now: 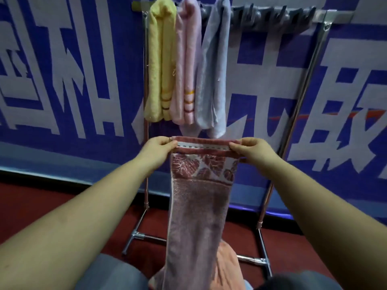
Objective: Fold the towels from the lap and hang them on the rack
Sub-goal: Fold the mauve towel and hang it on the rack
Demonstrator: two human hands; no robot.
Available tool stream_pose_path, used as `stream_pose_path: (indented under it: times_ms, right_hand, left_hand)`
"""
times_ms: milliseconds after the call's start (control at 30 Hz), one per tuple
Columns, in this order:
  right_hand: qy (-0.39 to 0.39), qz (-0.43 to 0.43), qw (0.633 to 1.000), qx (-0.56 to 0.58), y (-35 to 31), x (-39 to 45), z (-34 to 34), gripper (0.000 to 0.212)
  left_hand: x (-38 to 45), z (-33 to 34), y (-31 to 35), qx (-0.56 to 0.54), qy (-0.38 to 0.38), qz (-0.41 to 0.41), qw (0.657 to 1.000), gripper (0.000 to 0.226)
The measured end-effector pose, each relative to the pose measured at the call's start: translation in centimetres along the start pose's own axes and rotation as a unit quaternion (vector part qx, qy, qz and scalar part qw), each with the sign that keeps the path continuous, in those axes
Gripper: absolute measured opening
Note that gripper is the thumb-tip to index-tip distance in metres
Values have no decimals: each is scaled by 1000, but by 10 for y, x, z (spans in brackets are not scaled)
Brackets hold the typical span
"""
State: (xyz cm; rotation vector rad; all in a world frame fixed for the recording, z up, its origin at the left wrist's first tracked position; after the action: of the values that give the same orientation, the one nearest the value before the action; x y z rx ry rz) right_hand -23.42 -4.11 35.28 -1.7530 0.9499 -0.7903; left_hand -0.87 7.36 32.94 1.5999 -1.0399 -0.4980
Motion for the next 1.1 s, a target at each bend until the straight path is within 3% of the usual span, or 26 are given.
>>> stream_pose_path:
  times_ms: [100, 233, 333, 400, 600, 800, 1100]
  right_hand:
    - [57, -10, 998, 12, 41, -4, 18, 10]
    - [139, 42, 989, 24, 102, -7, 35, 12]
    - [188, 78, 978, 38, 131, -9, 48, 20]
    - [194, 95, 975, 57, 140, -9, 59, 26]
    - [121, 85, 985, 93, 138, 0, 100, 18]
    - [69, 39, 994, 73, 127, 2, 116, 8]
    - [12, 23, 988, 150, 110, -13, 107, 27]
  left_hand:
    - [-14, 15, -47, -27, 71, -24, 997, 29]
    - [-37, 38, -94, -99, 145, -62, 983, 12]
    - [-39, 54, -118, -138, 165, -96, 972, 4]
    - [-37, 65, -125, -145, 169, -115, 968, 11]
    - [-34, 92, -129, -172, 167, -128, 962, 8]
    - [-32, 98, -121, -148, 171, -51, 973, 14]
    - [-39, 100, -106, -191, 108, 14, 976, 18]
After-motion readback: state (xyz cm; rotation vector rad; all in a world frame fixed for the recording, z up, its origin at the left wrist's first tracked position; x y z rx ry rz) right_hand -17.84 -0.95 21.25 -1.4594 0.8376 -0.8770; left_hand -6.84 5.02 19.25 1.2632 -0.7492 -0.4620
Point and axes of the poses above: each hand's wrist, its own x-axis towards the middle knuckle, its own z-axis out of the palm, y = z × x, the point moved 6 cm from there along x, towards the middle knuckle, and after that the axes turned 3 degrees about z, right-handed, at the moved point
